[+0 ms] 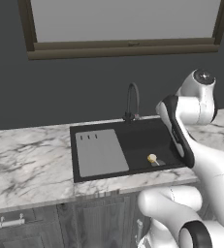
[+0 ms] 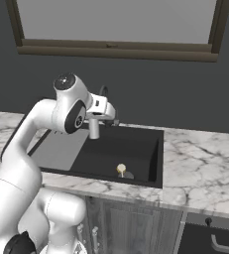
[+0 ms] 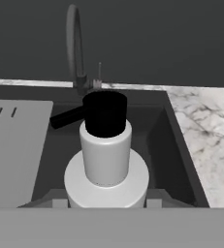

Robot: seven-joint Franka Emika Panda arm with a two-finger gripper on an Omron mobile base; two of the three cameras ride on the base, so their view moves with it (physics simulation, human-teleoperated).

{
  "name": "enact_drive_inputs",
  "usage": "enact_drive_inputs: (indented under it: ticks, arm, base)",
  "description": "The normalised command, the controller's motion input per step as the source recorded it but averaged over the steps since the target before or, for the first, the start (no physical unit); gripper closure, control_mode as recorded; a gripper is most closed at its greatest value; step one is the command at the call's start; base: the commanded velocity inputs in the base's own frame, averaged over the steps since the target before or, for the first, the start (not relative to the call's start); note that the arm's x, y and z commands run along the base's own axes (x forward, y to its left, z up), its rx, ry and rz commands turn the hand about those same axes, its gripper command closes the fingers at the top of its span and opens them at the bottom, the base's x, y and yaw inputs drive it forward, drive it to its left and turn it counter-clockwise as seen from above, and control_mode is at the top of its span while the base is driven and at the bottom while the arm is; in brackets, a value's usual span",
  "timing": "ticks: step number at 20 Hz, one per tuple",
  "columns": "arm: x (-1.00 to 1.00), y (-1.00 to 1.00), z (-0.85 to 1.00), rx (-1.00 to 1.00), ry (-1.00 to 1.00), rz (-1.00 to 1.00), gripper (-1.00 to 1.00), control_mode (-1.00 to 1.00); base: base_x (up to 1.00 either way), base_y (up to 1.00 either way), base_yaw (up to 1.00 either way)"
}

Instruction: Pick up the soap dispenser and dish brush from the sink, and place them back in the cabinet, and close the cabinet doors.

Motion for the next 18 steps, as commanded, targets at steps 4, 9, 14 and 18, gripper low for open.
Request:
enact_drive_inputs:
  ticks: [4, 9, 14, 18]
  arm:
    - [-0.34, 0.00, 0.11, 0.05, 0.00, 0.00, 1.00, -1.00]
    - [-0.35, 0.00, 0.03, 0.03, 0.00, 0.00, 1.00, -1.00]
    - [-0.36, 0.00, 0.00, 0.00, 0.00, 0.00, 1.00, -1.00]
    - [-0.14, 0.03, 0.00, 0.00, 0.00, 0.00, 1.00, 1.00]
  base:
    - [0.00, 0.00, 0.00]
    - [0.00, 0.00, 0.00]
    - [0.00, 0.00, 0.00]
    - [0.00, 0.00, 0.00]
